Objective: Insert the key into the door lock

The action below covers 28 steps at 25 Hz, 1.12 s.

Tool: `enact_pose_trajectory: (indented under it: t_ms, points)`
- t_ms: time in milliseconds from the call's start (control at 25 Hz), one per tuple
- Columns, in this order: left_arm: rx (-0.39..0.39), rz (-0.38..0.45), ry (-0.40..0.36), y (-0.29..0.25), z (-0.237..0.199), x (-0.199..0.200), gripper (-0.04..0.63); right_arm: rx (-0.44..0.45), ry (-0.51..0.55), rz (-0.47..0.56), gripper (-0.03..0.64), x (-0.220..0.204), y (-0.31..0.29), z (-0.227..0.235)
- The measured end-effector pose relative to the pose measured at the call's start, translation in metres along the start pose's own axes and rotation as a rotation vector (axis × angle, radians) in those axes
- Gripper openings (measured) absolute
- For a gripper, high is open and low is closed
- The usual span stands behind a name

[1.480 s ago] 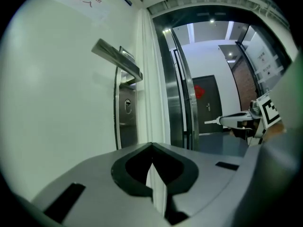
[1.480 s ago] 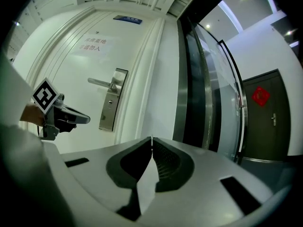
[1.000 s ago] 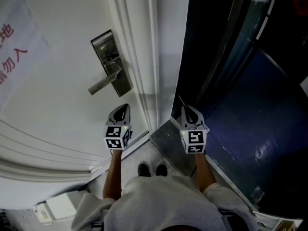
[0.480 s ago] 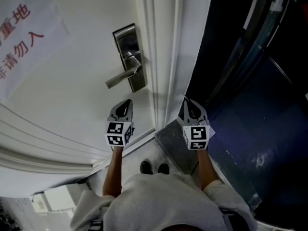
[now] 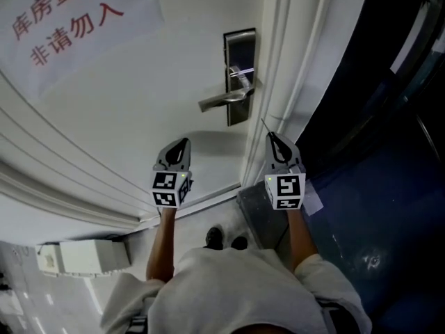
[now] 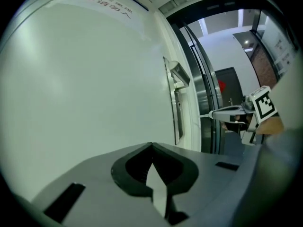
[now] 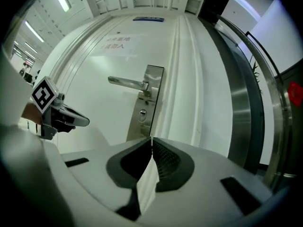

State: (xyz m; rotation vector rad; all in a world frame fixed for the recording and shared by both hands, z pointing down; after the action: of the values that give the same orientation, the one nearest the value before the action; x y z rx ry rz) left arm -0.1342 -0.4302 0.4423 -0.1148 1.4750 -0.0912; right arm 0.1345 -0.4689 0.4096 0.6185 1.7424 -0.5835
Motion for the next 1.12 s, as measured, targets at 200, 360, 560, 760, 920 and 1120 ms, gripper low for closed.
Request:
enact_pose_trajectory:
  t_ms: [200,360,560,760,920,1120]
  points:
    - [0.056,-0.001,0.014,0.011,-0.025,-0.004,0.017,0.045,0.049,0.038,0.030,0.021,-0.020,-0.009]
    - [0.071,0.000,0.021,0.016,-0.035,-0.007,0.017,0.064,0.093,0.057,0.030,0.034,-0.030,-0.015]
    - [0.059,0.004,0.031,0.013,-0.035,-0.008,0.017,0.071,0.233,0.045,0.031,0.045,-0.036,-0.018]
    - [0.036,-0.001,0.031,0.007,-0.031,-0.011,0.017,0.064,0.570,-0.026,0.029,0.055,-0.043,-0.025]
    - [0.018,0.002,0.034,0.002,-0.028,-0.011,0.017,0.052,0.836,-0.077,0.031,0.055,-0.047,-0.030]
    - [-0.001,0.003,0.035,0.000,-0.026,-0.011,0.017,0.040,1.069,-0.123,0.031,0.051,-0.049,-0.031]
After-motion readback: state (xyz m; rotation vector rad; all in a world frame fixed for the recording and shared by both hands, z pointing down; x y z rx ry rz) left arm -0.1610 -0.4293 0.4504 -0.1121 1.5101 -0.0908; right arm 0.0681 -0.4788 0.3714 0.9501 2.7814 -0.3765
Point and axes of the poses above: the fingertips, and each gripper's own axes: y backward along the fingers, z to its right, x out of its top, the point moved 6 cm from there along y, backward along the fingers, and after that the axes turned 12 degrees about x, right-handed, at the moved point
